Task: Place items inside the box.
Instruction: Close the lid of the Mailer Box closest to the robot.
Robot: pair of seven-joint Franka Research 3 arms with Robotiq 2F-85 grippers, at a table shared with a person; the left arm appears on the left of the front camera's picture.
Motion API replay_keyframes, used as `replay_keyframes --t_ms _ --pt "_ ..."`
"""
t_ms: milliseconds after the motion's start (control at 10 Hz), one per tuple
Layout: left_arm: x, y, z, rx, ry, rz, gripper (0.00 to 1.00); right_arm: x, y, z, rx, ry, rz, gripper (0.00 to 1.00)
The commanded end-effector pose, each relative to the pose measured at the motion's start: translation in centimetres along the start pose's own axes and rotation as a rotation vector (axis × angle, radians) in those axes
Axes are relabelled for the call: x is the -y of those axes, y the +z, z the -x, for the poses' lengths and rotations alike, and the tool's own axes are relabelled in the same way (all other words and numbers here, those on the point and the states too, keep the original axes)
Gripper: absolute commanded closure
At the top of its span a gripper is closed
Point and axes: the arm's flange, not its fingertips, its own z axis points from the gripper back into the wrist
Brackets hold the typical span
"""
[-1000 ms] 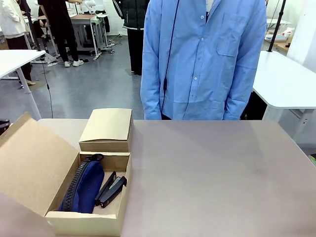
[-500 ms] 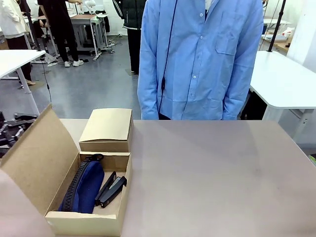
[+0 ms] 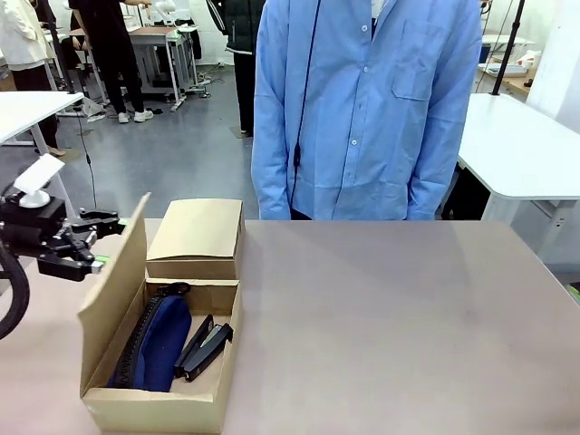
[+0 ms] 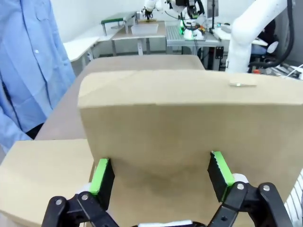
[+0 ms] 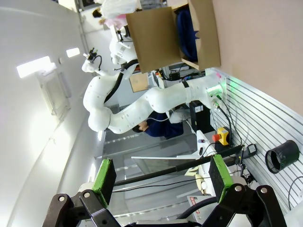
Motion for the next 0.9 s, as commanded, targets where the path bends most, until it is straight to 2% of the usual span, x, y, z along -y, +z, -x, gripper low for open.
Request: replay_keyframes --t_ms 0,400,800 --pt "14.1 -6.4 2.0 -0.042 0.01 0.008 0.0 -0.6 0.4 0.0 -0.005 0.002 -0.014 0.0" --pt "19.5 -10.2 6.1 -0.167 -0.002 0.051 0.0 -0.6 0.4 0.0 -0.005 0.002 -0.014 0.0" --pt "20.0 -10.2 6.3 -0.196 -0.044 0.04 0.0 -0.6 0.4 0.0 -0.005 0.002 -0.014 0.0"
